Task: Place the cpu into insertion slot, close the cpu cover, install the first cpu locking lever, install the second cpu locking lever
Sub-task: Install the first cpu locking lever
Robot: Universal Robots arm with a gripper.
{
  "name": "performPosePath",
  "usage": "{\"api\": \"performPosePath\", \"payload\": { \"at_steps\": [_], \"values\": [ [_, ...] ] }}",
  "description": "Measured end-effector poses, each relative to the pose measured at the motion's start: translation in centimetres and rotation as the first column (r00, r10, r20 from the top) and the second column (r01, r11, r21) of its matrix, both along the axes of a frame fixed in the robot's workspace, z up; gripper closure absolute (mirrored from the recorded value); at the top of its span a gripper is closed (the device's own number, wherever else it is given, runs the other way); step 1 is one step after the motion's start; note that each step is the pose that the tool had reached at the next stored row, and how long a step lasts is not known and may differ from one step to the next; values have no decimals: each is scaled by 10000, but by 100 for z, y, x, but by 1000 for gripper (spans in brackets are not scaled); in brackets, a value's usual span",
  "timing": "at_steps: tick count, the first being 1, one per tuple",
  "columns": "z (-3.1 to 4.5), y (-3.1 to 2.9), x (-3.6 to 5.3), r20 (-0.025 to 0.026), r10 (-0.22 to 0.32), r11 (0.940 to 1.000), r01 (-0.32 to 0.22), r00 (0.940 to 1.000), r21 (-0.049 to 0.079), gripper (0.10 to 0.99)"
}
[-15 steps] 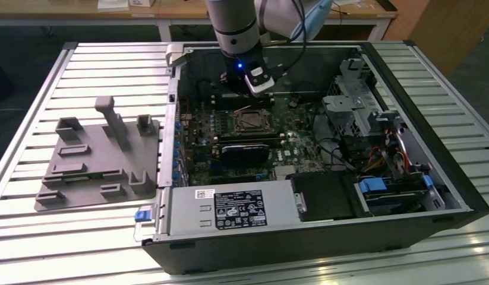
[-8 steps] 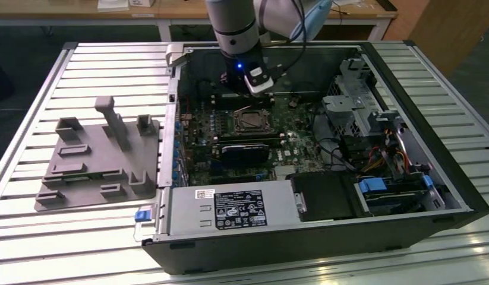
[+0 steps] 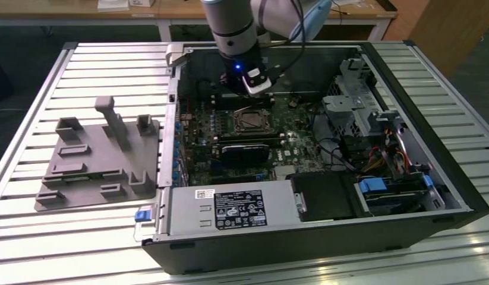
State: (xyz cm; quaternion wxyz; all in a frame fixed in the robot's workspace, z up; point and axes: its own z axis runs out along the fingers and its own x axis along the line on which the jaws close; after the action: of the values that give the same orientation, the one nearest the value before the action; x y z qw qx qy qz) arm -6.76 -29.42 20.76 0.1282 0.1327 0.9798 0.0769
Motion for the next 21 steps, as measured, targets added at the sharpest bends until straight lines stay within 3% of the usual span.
{"api": "performPosePath", "payload": {
  "at_steps": [13,21],
  "values": [
    [-18,45,-36,148,-149,9999,149,9998,1,984],
    [-48,45,-37,162,-661,9978,661,9977,1,984]
  ]
}}
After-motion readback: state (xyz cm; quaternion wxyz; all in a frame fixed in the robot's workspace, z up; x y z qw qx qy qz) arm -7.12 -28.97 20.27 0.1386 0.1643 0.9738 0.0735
